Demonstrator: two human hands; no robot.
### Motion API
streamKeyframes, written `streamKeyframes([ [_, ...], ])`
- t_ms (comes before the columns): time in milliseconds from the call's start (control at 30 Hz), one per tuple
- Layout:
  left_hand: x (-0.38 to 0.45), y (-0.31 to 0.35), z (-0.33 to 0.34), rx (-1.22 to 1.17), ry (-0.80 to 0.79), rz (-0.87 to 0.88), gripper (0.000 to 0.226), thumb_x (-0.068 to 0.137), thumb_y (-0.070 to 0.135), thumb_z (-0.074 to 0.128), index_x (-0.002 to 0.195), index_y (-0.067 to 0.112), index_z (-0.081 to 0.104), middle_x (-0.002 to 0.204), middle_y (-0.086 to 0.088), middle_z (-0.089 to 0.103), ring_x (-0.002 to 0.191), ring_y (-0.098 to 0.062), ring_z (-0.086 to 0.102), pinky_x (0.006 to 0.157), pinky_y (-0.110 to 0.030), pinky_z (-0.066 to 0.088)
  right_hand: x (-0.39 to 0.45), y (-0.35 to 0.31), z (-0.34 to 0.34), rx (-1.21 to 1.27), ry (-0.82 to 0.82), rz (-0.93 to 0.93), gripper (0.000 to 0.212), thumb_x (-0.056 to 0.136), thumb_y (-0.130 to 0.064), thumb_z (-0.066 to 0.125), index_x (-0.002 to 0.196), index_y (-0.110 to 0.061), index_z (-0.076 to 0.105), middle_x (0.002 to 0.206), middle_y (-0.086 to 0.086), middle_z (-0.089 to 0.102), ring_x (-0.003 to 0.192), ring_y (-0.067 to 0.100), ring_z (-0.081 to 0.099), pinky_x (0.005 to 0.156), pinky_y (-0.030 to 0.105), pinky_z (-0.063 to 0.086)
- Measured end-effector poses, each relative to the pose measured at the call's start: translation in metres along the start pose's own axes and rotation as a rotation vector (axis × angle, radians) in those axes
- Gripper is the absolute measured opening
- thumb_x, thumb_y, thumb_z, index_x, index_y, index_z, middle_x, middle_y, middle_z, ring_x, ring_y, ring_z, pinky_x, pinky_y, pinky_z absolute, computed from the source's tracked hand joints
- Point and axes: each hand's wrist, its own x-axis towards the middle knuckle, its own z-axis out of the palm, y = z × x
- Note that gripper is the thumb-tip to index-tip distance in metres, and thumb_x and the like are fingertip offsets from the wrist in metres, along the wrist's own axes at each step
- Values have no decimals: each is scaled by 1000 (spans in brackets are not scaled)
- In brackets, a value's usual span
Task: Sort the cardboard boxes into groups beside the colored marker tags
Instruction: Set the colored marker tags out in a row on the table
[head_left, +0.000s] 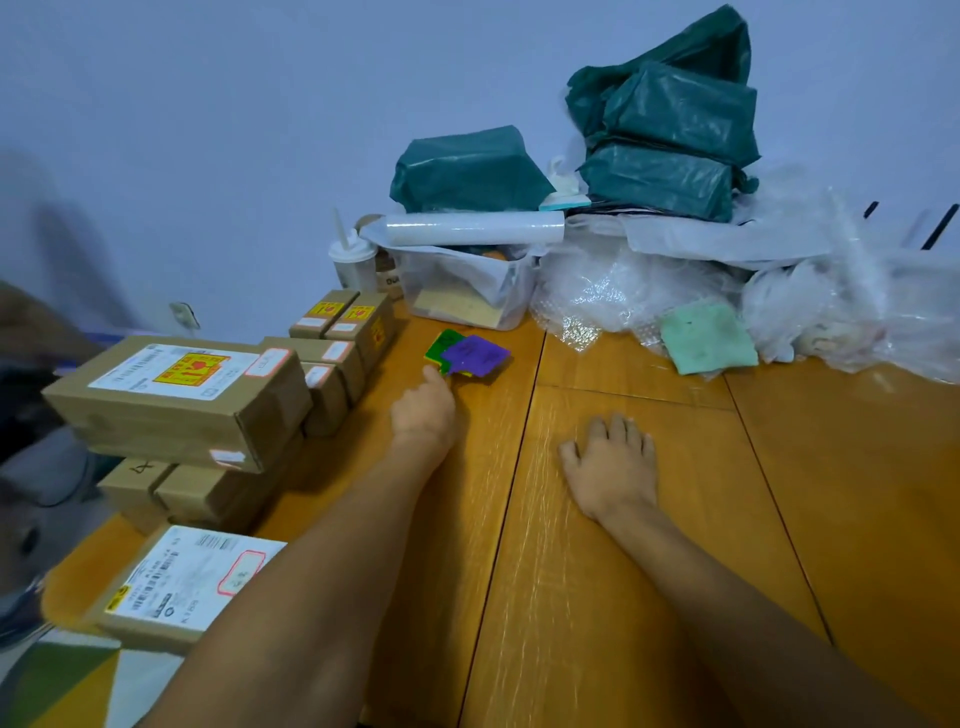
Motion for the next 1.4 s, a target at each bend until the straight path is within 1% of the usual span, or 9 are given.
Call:
streamKeyframes([
  [100, -24, 8, -5, -140, 54, 14, 44, 103, 8, 38, 146, 5, 32, 125, -19, 68, 115, -40, 66, 92, -49, 50, -3, -10, -7, 78, 139, -55, 47, 98, -44, 37, 119, -18, 70, 125, 8, 70, 121, 26, 60, 115, 51, 33],
  [167, -42, 20, -9, -266, 136, 40, 25, 107, 17, 33, 130, 9, 40, 114, -19, 72, 106, -43, 69, 83, -50, 51, -3, -27, -23, 354, 222, -51, 39, 96, -45, 43, 95, -25, 76, 94, -1, 77, 92, 22, 69, 90, 40, 50],
  [300, -78, 50, -22, -362, 186, 128, 30, 109, 36, 27, 121, 13, 41, 105, -20, 75, 100, -45, 70, 75, -49, 47, 4, -63, -54, 964, 80, -35, 32, 90, -47, 65, 75, -22, 78, 67, -8, 73, 69, 9, 64, 68, 31, 49],
  [467, -116, 67, -32, -511, 189, 208, 24, 109, 34, 31, 121, 16, 41, 103, -18, 74, 94, -46, 68, 66, -45, 37, 3, -71, -68, 1159, 72, 39, 36, 87, -28, 76, 55, -16, 69, 46, -9, 62, 45, 2, 52, 56, 26, 44],
  [633, -138, 72, -33, -954, 202, 274, 20, 105, 39, 34, 111, 22, 44, 90, -5, 72, 80, -36, 68, 65, -49, 50, -19, -61, -83, 1305, 131, 78, 11, 84, -12, 80, 83, -1, 78, 63, 3, 72, 48, -1, 61, 57, 16, 50],
  [800, -149, 80, -43, -1427, -43, 95, 21, 106, 36, 43, 97, 20, 53, 73, 8, 61, 62, -6, 56, 62, -30, 43, -38, -52, -93, 1341, 211, 72, 5, 84, -5, 78, 82, 0, 78, 61, 0, 71, 50, 0, 61, 56, 21, 52],
  [1000, -162, 94, -45, -1554, -278, 155, 33, 109, 18, 40, 77, 19, 47, 46, 13, 45, 43, -1, 39, 46, -21, 29, -61, -26, -97, 1358, 273, 70, 20, 87, -4, 75, 70, -15, 78, 69, 3, 69, 61, 11, 55, 60, 23, 48],
  [1167, -173, 110, -34, -1572, -351, 232, 32, 108, 15, 39, 77, 17, 46, 52, 10, 44, 43, -7, 40, 41, -22, 29, -74, 0, -108, 1435, 235, 136, 12, 90, -5, 72, 79, -1, 76, 54, 10, 58, 36, 21, 47, 35, 28, 46],
  [1400, -189, 135, -23, -1638, -388, 198, 27, 108, 12, 38, 83, 18, 46, 57, 10, 47, 46, -3, 40, 42, -19, 29, -82, 27, -116, 1389, 297, 119, 13, 94, -1, 66, 84, 6, 71, 48, 0, 58, 31, 7, 48, 33, 19, 42],
])
